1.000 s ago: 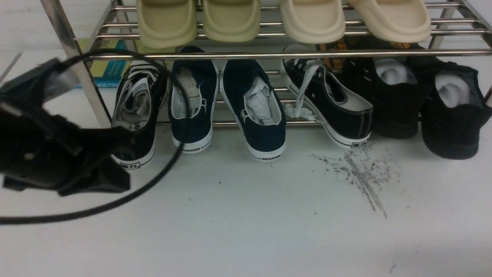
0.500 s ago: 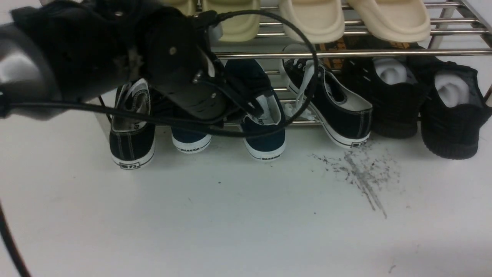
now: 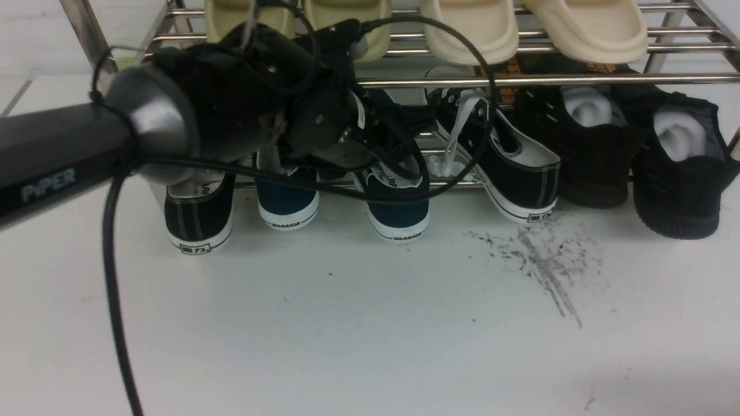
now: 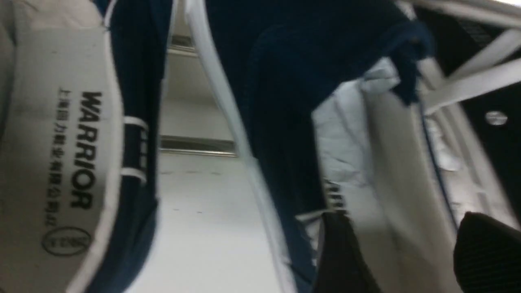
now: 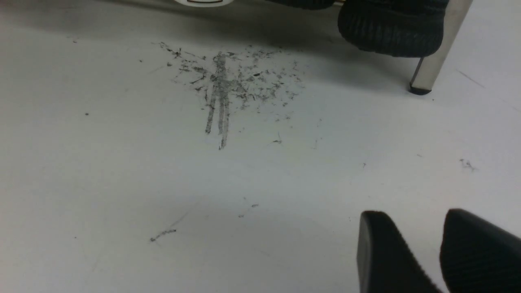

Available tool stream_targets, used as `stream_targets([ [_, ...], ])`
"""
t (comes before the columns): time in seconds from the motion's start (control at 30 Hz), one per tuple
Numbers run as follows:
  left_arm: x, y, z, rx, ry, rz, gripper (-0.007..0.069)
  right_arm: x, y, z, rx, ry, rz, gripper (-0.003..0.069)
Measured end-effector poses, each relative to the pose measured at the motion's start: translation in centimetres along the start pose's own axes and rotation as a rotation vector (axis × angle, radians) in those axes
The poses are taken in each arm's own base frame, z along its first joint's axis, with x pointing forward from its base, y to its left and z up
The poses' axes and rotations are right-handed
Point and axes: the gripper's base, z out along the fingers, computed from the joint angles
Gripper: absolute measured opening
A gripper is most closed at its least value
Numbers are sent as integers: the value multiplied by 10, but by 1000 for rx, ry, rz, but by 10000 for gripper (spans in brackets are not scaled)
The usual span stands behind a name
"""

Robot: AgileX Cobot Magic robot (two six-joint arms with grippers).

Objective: Take the shoes off the shelf with your hand on the white table.
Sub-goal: 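Grasp a shoe standing on the lower shelf of the shoe rack with the left gripper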

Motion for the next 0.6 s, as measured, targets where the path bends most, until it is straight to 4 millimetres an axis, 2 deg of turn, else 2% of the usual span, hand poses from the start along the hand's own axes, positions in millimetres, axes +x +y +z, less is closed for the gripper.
stream_targets([
  [0.27, 4, 7, 22, -61, -33, -3, 407, 0, 0, 0, 0, 0, 0, 240],
  [0.6, 9, 8, 48, -42, -94, -24, 405, 0, 0, 0, 0, 0, 0, 240],
])
